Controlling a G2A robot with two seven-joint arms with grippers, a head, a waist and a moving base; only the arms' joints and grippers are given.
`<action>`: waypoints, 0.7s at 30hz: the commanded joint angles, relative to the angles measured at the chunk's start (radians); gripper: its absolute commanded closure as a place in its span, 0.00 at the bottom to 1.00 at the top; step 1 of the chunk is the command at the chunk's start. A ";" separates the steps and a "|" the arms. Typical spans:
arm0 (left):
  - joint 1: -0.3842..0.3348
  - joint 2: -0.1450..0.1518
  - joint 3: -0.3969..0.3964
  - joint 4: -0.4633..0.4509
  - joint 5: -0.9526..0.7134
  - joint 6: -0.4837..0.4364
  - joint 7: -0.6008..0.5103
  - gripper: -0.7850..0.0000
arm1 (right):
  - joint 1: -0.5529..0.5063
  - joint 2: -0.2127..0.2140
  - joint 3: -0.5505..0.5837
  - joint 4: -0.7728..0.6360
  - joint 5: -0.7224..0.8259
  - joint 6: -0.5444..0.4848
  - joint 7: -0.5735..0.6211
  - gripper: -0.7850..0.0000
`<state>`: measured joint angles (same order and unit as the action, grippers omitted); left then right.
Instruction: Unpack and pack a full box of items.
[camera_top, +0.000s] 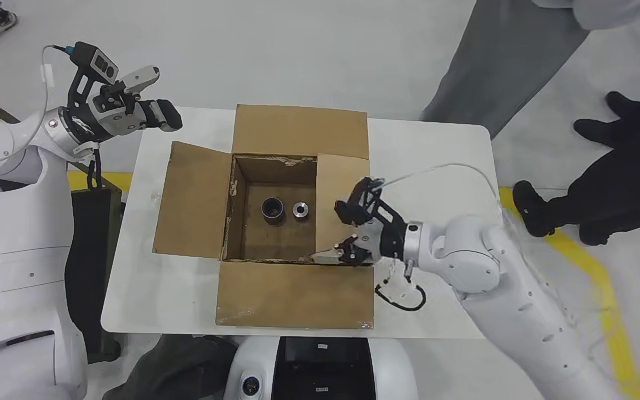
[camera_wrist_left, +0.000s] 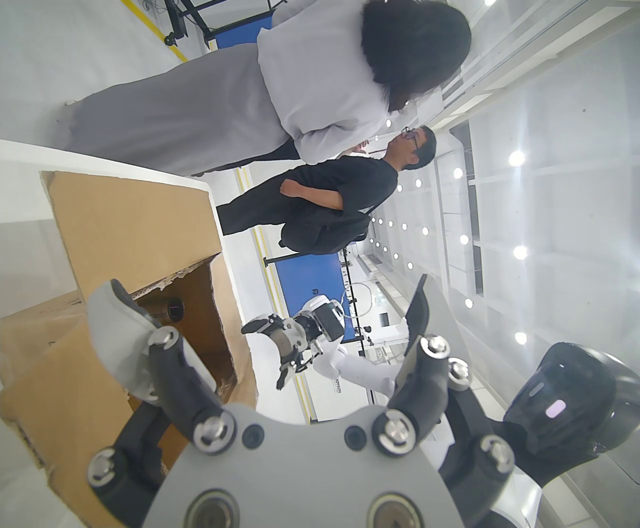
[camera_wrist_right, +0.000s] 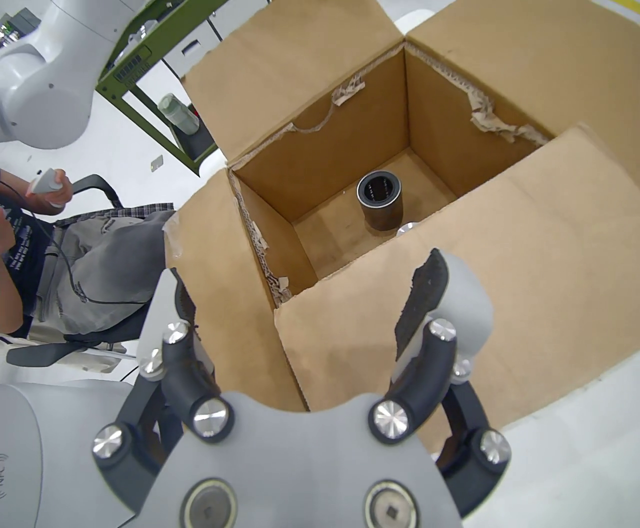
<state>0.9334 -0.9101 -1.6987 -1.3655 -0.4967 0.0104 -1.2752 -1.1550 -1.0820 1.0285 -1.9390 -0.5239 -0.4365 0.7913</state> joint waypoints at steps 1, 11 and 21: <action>0.000 0.000 0.000 0.000 0.000 0.000 0.000 0.00 | -0.030 0.009 0.050 -0.020 0.009 -0.014 -0.008 0.00; 0.000 0.000 0.000 0.000 0.000 0.000 0.000 0.00 | -0.249 0.058 0.349 -0.054 0.057 -0.105 -0.067 0.00; 0.000 0.000 0.000 0.000 0.000 0.000 0.000 0.00 | -0.425 0.081 0.568 -0.040 0.081 -0.185 -0.176 0.00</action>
<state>0.9334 -0.9101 -1.6987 -1.3655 -0.4967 0.0104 -1.2752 -1.5736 -1.0020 1.5877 -1.9796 -0.4402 -0.6187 0.6226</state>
